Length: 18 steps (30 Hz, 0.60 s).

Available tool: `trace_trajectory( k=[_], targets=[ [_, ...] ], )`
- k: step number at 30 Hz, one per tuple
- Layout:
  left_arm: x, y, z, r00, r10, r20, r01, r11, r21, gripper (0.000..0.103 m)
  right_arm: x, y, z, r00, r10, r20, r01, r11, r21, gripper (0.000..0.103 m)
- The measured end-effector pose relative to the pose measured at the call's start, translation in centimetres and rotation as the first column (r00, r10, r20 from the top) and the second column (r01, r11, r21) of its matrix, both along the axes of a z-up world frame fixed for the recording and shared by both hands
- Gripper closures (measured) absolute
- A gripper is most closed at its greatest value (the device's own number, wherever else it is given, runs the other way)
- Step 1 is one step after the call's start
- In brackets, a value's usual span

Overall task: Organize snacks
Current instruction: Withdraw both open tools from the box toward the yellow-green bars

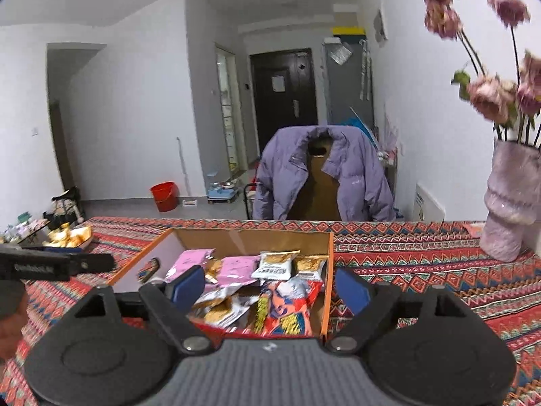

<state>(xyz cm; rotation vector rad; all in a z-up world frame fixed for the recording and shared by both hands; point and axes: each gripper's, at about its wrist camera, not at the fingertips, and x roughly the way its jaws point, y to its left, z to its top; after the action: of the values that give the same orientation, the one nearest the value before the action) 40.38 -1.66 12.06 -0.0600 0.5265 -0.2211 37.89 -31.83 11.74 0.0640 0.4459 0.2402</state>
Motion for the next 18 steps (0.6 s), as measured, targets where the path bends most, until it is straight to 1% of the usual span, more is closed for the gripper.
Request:
trace_trajectory(
  k=[3,5,6,8,11,14,18],
  targets=[
    [-4.3,2.2,0.1,0.999,0.042,0.013,-0.042,0.999,0.008,0.011,-3.5,0.4,0.5,1.000,0.024,0.019,-0.023,0.999,-0.035,0.017],
    [-7.3,3.3,0.0,0.998,0.057,0.021,-0.057,0.998,0.009,0.009,-6.0,0.6,0.4,0.999,0.022,0.046,-0.020,0.999,-0.048,0.012],
    [-8.6,3.6,-0.2,0.998,0.063,0.020,-0.063,0.998,0.019,0.009,-7.4,0.7,0.3,0.999,0.021,0.049,-0.019,0.998,-0.054,0.010],
    [-11.7,4.1,-0.7,0.996,0.087,0.028,-0.088,0.995,0.040,0.009,-9.5,0.8,-0.2,0.998,0.028,0.050,-0.025,0.998,-0.062,0.009],
    [-16.1,4.5,-1.6,0.993,0.112,0.039,-0.114,0.992,0.047,0.007,-13.0,1.0,-1.4,0.998,0.049,0.038,-0.046,0.996,-0.070,0.009],
    [-20.2,4.6,-2.8,0.991,0.128,0.045,-0.130,0.991,0.039,0.005,-16.1,1.2,-3.2,0.998,0.066,0.001,-0.066,0.995,-0.074,0.009],
    [-24.3,4.3,-5.1,0.988,0.151,0.020,-0.152,0.987,0.047,0.004,-19.6,1.3,-5.9,0.995,0.076,-0.057,-0.080,0.993,-0.081,0.009]
  ],
)
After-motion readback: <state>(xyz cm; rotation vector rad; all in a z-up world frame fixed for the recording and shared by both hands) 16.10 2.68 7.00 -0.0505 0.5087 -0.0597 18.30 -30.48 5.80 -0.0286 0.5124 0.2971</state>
